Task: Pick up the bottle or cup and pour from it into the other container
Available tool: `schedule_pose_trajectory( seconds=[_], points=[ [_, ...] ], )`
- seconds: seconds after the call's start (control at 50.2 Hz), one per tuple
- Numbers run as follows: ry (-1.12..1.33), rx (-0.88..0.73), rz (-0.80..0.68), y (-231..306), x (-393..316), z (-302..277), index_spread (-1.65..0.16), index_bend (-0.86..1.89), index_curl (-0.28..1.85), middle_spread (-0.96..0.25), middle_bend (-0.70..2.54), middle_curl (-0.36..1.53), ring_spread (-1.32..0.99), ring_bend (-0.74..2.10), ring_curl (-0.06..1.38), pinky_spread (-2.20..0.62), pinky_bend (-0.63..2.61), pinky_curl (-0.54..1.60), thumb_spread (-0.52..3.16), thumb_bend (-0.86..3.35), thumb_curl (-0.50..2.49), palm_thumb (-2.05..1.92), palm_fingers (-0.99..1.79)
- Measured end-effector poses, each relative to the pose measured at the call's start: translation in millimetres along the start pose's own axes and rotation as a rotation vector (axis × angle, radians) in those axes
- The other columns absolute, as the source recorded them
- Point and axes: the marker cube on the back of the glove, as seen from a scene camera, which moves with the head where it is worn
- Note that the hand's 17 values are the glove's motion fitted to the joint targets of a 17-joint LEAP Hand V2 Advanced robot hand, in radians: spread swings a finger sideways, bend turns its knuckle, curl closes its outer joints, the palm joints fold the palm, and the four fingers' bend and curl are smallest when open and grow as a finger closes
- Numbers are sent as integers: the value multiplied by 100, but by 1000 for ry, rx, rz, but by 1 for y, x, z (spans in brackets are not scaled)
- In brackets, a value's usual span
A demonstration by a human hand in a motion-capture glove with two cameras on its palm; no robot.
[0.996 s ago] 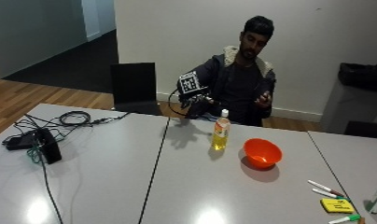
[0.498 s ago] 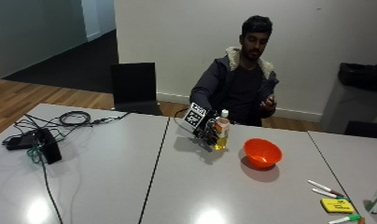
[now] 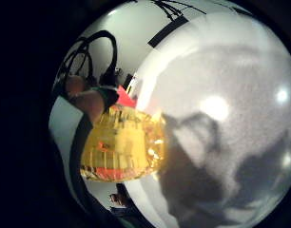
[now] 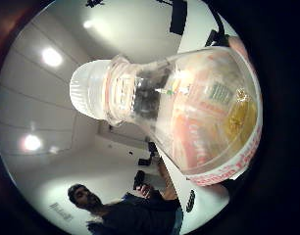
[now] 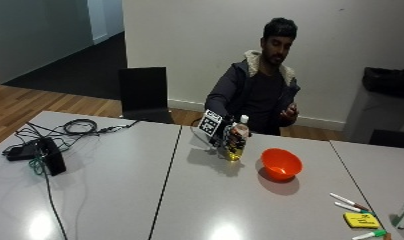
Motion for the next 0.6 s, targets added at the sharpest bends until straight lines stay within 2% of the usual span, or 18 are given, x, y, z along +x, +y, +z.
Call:
schedule_pose_trajectory(
  seconds=[0.08,0.159,0.239,0.319,0.398,0.498,0.597],
  points=[
    [111,-24,-2,0,-22,-10,-31,10,27,-28,31,38,-19,56,35,9,45,27,63,-1,46,102,106],
    [307,9,-96,-24,-41,-13,-31,10,27,-29,30,38,-20,55,35,9,44,27,63,-2,46,103,107],
    [541,5,62,-48,-68,-10,-31,10,26,-29,29,39,-20,54,35,9,43,28,63,-3,46,103,107],
    [737,41,-7,-73,-84,0,-31,10,26,-29,28,39,-20,54,35,8,42,28,64,-3,46,104,107],
    [924,33,23,-87,-101,13,-31,10,26,-30,28,40,-20,53,36,8,41,28,64,-3,46,103,108],
    [1152,-108,-39,-87,-115,27,-31,10,25,-30,27,40,-21,52,36,8,41,29,64,-3,47,103,108],
    [1337,-125,-143,-91,-125,44,-32,10,25,-31,27,40,-21,52,36,8,40,29,64,-3,47,103,108]
  ],
)
